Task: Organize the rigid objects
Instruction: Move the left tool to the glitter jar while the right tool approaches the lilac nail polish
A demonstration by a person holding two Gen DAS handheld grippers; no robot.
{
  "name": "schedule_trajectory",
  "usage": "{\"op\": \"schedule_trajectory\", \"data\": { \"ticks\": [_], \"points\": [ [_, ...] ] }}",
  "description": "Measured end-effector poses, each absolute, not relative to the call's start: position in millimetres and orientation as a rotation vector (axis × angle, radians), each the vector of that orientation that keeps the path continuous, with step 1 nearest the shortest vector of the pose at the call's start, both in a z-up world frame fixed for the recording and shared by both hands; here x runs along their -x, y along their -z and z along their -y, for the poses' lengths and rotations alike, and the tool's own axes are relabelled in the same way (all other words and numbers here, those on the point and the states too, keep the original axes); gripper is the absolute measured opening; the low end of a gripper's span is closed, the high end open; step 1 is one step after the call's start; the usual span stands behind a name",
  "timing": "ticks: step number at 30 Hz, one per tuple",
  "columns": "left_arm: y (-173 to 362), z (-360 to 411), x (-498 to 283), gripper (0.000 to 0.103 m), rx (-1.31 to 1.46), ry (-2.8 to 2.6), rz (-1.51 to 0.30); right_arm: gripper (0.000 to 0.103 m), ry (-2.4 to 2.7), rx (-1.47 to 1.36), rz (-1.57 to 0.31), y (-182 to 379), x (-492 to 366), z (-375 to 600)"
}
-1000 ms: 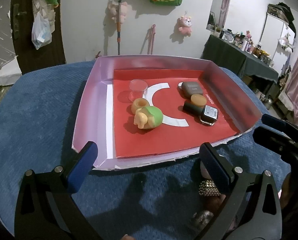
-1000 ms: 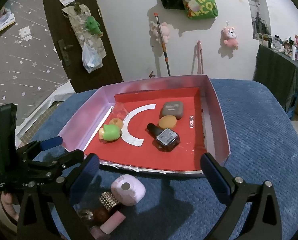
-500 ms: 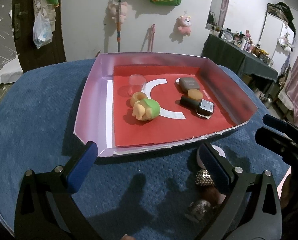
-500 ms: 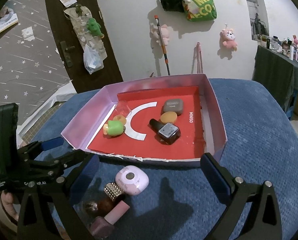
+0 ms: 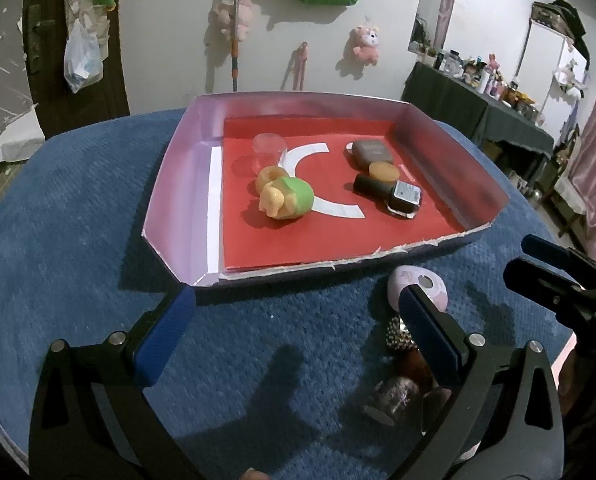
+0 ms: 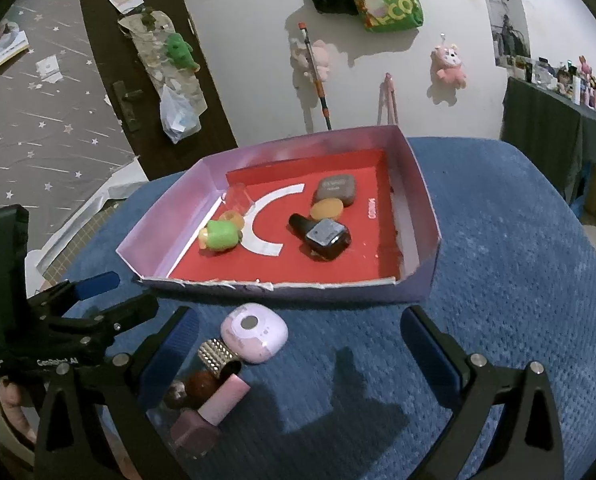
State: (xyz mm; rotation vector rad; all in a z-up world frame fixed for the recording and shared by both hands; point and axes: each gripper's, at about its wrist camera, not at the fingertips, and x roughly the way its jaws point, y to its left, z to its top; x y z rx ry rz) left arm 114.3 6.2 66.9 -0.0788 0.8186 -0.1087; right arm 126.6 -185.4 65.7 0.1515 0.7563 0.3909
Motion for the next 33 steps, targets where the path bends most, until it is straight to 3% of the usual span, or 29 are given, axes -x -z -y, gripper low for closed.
{"op": "schedule_trajectory", "data": {
  "ticks": [25, 33],
  "points": [
    [-59.1, -8.2, -87.0, 0.103, 0.086, 0.108, -0.825, 0.103, -0.544, 0.031, -0.825, -31.8, -62.2, 134.6],
    [-54.6, -7.1, -82.7, 0.103, 0.083, 0.126, -0.823, 0.103, -0.419, -0.017, -0.81, -26.8, -54.2, 168.7]
  ]
}}
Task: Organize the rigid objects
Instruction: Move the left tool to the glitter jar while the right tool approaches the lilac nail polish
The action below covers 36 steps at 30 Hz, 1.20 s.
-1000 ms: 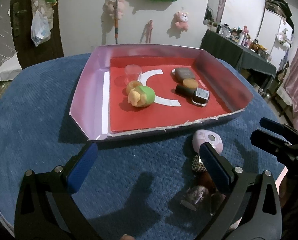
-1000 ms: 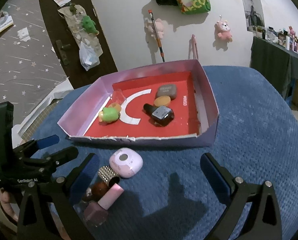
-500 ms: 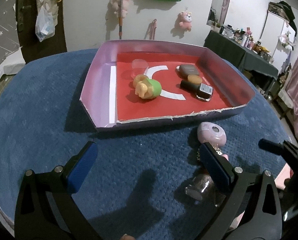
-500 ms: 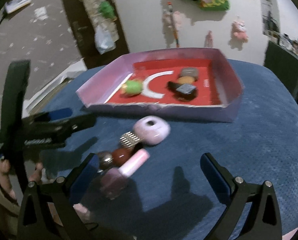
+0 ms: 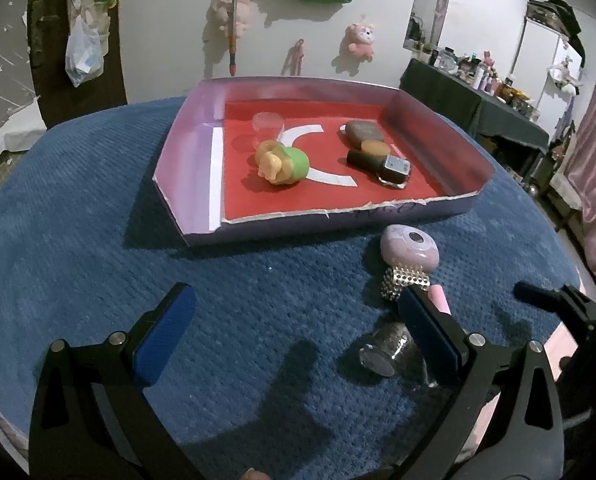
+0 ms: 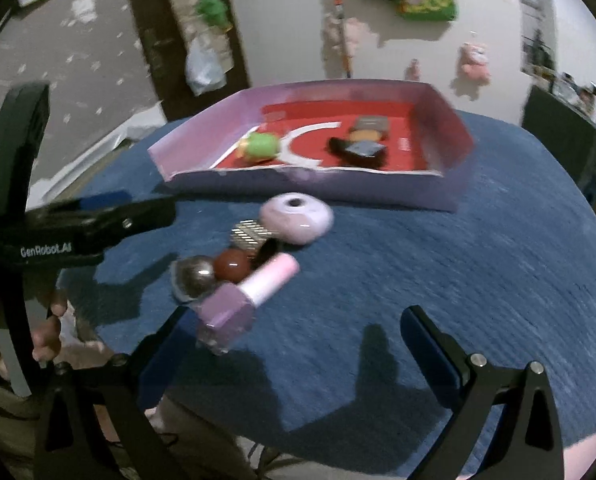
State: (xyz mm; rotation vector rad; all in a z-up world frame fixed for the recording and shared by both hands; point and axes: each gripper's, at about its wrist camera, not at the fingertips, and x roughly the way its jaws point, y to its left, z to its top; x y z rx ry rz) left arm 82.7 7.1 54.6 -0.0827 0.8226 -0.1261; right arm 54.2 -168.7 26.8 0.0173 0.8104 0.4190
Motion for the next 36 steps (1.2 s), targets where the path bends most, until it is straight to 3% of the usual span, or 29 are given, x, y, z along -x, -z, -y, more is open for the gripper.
{"op": "schedule_trajectory", "data": {
  "ticks": [7, 18, 30, 36],
  "points": [
    [-53.1, -6.2, -76.8, 0.103, 0.077, 0.151, -0.81, 0.103, -0.425, -0.075, -0.785, -28.5, -44.6, 178.3],
    [-51.0, -18.4, -70.7, 0.103, 0.101, 0.126, -0.817, 0.103, -0.491, 0.088, -0.782, -20.8, -52.5, 117.8],
    [-44.1, 3.5, -70.3, 0.103, 0.055, 0.237, -0.823, 0.103, -0.3, -0.065, -0.744, -17.6, -44.0, 192.6],
    [-39.3, 10.0, -60.6, 0.103, -0.001, 0.244, -0.805, 0.103, -0.418, -0.01, -0.713, -17.1, -38.5, 166.8]
  ]
}}
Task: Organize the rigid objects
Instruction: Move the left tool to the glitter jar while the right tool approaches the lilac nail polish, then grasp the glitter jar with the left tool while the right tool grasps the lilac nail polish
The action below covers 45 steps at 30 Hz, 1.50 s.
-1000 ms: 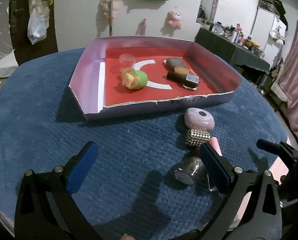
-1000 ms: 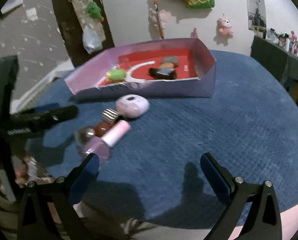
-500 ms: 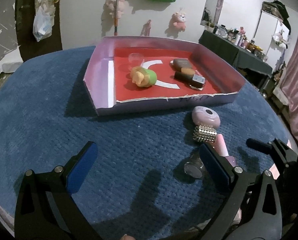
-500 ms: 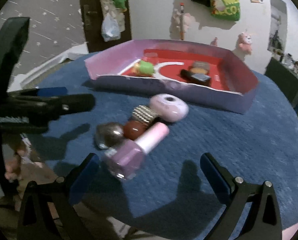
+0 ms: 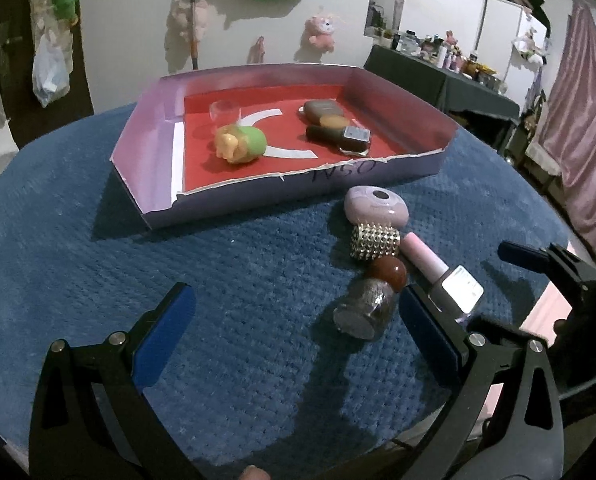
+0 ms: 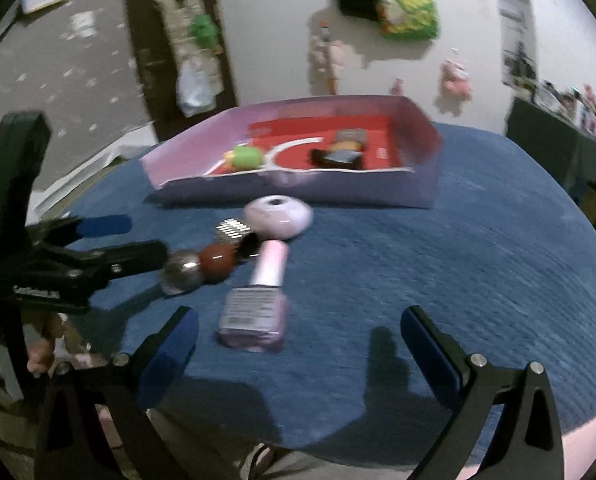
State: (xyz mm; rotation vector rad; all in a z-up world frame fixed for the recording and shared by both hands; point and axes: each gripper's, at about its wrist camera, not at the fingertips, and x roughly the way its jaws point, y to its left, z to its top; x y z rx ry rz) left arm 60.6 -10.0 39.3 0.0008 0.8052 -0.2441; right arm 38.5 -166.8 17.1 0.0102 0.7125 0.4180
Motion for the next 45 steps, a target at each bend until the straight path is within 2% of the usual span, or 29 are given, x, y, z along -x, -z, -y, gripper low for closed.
{"op": "schedule_trajectory", "data": {
  "ticks": [4, 7, 16, 17, 18, 21, 27, 29, 30, 31, 32, 35, 45],
  "points": [
    [-36.9, 7.9, -58.3, 0.103, -0.008, 0.243, -0.789, 0.102, -0.426, 0.051, -0.655, -8.8, -35.3, 152.7],
    [-34.7, 9.0, -57.0, 0.096, -0.012, 0.27, -0.777, 0.092, -0.423, 0.047, -0.628, -2.7, -35.7, 151.6],
    [-22.0, 29.4, -60.5, 0.092, -0.086, 0.336, -0.786, 0.086, -0.371, 0.064, -0.605, 4.3, -47.7, 154.3],
    [-20.5, 30.4, -61.9, 0.088, -0.089, 0.335, -0.788, 0.086, -0.372, 0.053, -0.604, 4.2, -48.2, 157.2],
    [-19.1, 30.9, -63.6, 0.081, -0.087, 0.334, -0.791, 0.086, -0.371, 0.035, -0.604, 4.1, -50.1, 160.3],
    [-15.1, 32.1, -69.2, 0.075, -0.081, 0.328, -0.795, 0.086, -0.375, 0.049, -0.6, 4.8, -51.5, 158.3],
    [-13.8, 41.3, -67.7, 0.059, -0.129, 0.339, -0.761, 0.073, -0.421, 0.062, -0.582, 5.3, -53.9, 152.8],
    [-14.1, 40.7, -67.9, 0.049, -0.119, 0.353, -0.754, 0.062, -0.445, 0.058, -0.581, 5.1, -53.6, 151.6],
    [-14.6, 40.9, -67.7, 0.037, -0.117, 0.357, -0.747, 0.059, -0.451, 0.058, -0.579, 5.0, -52.9, 150.9],
    [-15.2, 41.7, -67.7, 0.031, -0.117, 0.364, -0.742, 0.052, -0.462, 0.061, -0.58, 5.0, -50.8, 149.2],
    [-15.6, 42.2, -67.3, 0.03, -0.117, 0.366, -0.742, 0.046, -0.467, 0.068, -0.581, 4.9, -49.6, 146.9],
    [-15.8, 43.1, -65.4, 0.03, -0.127, 0.363, -0.742, 0.043, -0.471, 0.082, -0.592, 2.6, -47.7, 143.9],
    [-23.5, 37.8, -58.8, 0.03, -0.113, 0.358, -0.748, 0.042, -0.579, -0.259, -0.697, -5.0, -62.0, 186.9]
  ]
}}
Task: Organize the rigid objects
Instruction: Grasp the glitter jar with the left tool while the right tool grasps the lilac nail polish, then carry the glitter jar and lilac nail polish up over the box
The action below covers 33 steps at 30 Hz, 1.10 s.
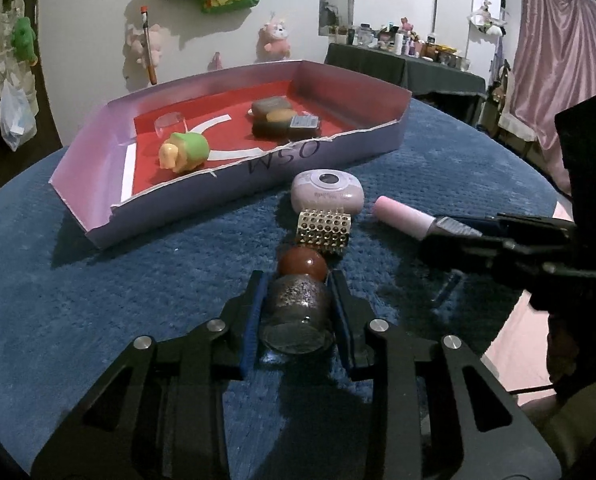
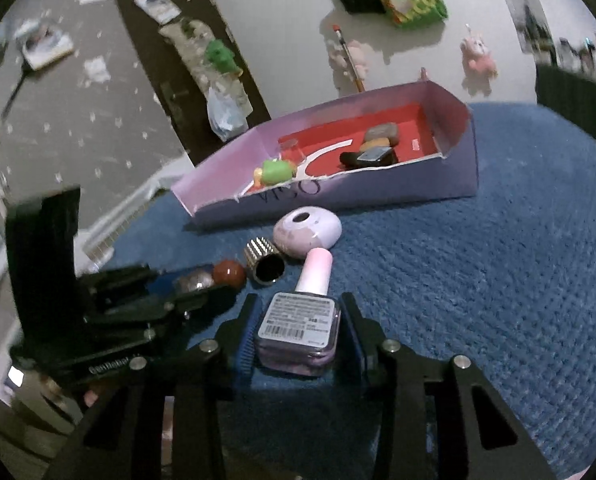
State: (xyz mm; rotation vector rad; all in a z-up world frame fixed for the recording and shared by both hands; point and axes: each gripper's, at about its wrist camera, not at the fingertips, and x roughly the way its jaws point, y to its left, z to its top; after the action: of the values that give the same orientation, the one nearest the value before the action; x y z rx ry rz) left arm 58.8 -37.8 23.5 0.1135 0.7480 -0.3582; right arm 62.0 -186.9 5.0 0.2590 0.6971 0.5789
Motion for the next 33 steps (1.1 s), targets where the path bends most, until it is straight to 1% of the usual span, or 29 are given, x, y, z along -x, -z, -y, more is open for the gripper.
{"op": "schedule_trajectory", "data": {
  "ticks": [6, 12, 18, 33],
  "points": [
    [-28.8, 29.4, -58.4, 0.029, -0.076, 0.35, -0.741, 0.042, -0.596, -0.26, -0.709, -9.8, -55.3, 186.8],
    [-34.8, 25.5, -56.4, 0.029, -0.058, 0.341, -0.72, 0.042, -0.646, -0.235, -0.677, -23.4, -50.4, 176.5],
    [-31.8, 19.0, -60.9, 0.029, -0.015, 0.339, -0.738, 0.042, -0.658, -0.237, -0.713, -20.3, -58.6, 171.5],
    [-61.4, 13.0, -54.8, 0.029, 0.006, 0.349, -0.662, 0.042, -0.717, -0.248, -0.701, -34.3, -62.7, 168.7]
  ]
}}
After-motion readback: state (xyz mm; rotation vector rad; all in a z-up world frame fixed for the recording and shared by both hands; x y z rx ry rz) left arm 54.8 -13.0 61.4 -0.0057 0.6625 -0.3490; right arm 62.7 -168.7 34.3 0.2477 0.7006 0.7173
